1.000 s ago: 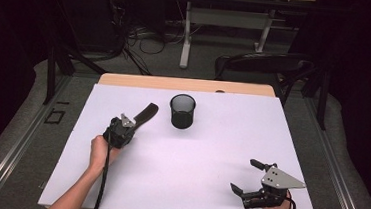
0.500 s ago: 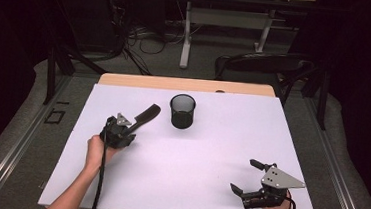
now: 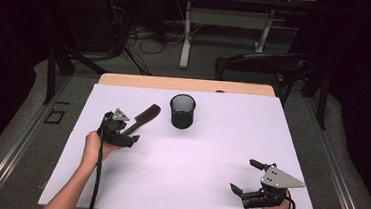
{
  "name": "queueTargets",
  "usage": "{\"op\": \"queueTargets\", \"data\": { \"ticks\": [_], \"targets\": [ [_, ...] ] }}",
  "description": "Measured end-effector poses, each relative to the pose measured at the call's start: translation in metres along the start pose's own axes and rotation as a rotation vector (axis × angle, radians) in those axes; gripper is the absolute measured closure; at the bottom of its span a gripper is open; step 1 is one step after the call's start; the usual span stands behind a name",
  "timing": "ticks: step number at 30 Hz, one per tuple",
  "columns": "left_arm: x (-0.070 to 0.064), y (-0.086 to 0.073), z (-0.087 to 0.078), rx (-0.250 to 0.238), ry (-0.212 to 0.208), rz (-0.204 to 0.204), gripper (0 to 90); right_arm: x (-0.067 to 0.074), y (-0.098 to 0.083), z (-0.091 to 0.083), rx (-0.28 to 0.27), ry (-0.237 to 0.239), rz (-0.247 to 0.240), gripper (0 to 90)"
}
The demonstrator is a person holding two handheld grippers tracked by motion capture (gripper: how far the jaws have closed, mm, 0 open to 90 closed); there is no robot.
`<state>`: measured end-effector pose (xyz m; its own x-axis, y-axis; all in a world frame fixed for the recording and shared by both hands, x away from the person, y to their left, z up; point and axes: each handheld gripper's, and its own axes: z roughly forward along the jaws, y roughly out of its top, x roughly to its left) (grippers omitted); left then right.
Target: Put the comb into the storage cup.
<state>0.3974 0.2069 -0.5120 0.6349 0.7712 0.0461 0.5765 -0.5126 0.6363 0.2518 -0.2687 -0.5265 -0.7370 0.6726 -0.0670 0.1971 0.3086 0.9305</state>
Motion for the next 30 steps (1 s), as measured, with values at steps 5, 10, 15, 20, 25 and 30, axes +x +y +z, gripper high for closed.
{"op": "queueTargets", "data": {
  "ticks": [5,10,15,20,25,30],
  "targets": [
    [0.007,0.002,0.000,0.027,0.005,-0.002,15.2,0.001,0.000,0.002,0.004,0.001,-0.003,0.0],
    [0.015,0.005,-0.003,0.033,0.010,-0.019,11.1,0.001,0.000,0.002,0.003,0.002,0.000,0.0],
    [0.024,0.009,-0.004,0.060,0.021,-0.034,3.6,0.000,0.000,0.002,0.004,0.002,0.002,0.0],
    [0.030,0.015,0.000,0.105,0.018,-0.028,0.2,0.001,0.000,0.002,0.006,0.002,-0.001,0.0],
    [0.034,0.022,0.004,0.147,0.026,-0.015,0.0,0.000,0.000,0.003,0.010,0.006,0.005,0.0],
    [0.035,0.030,0.010,0.203,0.023,0.006,0.0,0.000,0.000,0.004,0.010,0.012,0.010,0.0]
  ]
}}
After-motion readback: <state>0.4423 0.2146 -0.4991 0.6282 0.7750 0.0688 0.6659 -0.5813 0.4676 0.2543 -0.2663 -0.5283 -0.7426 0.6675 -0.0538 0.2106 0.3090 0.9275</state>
